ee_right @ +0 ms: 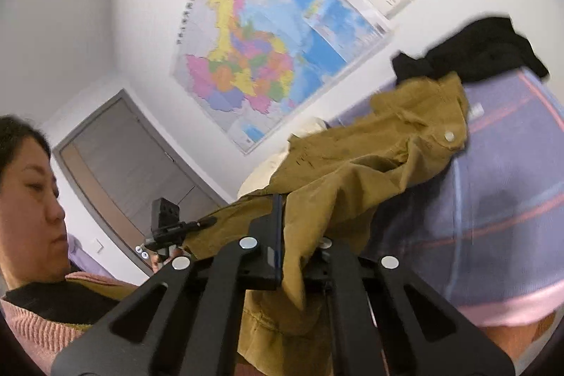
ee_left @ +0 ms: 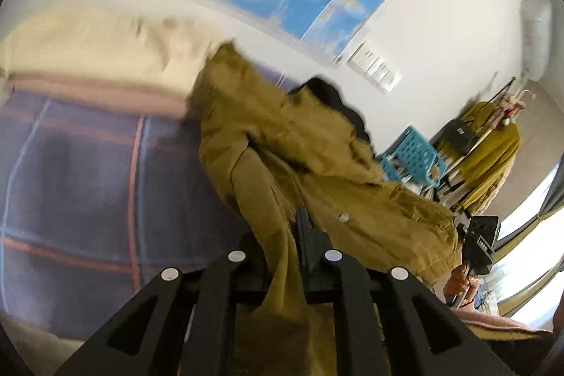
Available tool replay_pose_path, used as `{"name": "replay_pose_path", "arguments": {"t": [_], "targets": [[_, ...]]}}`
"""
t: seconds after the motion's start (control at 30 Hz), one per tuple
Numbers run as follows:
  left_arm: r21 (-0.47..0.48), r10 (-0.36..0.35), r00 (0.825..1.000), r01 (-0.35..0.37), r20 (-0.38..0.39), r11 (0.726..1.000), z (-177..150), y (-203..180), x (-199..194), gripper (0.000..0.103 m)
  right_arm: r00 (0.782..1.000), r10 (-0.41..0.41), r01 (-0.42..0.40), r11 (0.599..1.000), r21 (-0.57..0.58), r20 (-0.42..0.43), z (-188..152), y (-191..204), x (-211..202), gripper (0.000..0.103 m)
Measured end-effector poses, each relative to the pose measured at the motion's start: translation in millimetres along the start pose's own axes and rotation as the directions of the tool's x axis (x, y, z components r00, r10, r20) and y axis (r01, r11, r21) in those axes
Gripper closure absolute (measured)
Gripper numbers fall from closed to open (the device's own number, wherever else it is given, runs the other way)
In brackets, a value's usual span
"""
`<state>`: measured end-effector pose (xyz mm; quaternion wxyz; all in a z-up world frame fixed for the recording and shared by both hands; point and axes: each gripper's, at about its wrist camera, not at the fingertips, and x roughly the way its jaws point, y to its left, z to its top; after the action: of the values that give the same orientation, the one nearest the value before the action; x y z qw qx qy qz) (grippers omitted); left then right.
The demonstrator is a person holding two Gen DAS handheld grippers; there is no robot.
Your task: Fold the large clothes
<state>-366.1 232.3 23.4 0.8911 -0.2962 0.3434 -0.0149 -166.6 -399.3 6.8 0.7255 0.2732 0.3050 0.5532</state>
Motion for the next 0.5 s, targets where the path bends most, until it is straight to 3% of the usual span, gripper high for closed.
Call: {"name": "replay_pose_path", "arguments": {"t": [0.2, 0.27, 0.33, 0.43, 0.5], "targets": [[-0.011, 0.013, 0.987, -0.015, -0.161, 1.0, -24.3, 26.1, 35.5, 0.093, 0.995, -0.036, 0.041, 0.998, 0.048, -0.096, -21.3, -15.3, 11.5, 0.099], [0.01, 0.014, 0.979, -0.012, -0.205, 1.0, -32.0, 27.4, 44.3, 0.093, 0.992, -0.042, 0.05, 0.996, 0.068, -0.123, -28.6, -21.3, 11.7, 0.094], [0.045, 0.057, 0.968, -0.047, -0.245, 0.998, -40.6, 26.9, 53.4, 0.084, 0.987, -0.072, 0.087, 0.991, 0.1, -0.142, -36.1, -31.7, 11.3, 0.091], [0.058, 0.022, 0.954, -0.005, -0.298, 0.998, -49.6, 29.2, 62.3, 0.06, 0.977, -0.107, 0.134, 0.981, 0.141, -0.186, -49.8, -45.4, 14.5, 0.07], [0.094, 0.024, 0.953, 0.004, -0.302, 0.996, -53.6, 27.4, 64.1, 0.06, 0.962, -0.12, 0.162, 0.974, 0.16, -0.247, -63.3, -56.9, 19.2, 0.059]]}}
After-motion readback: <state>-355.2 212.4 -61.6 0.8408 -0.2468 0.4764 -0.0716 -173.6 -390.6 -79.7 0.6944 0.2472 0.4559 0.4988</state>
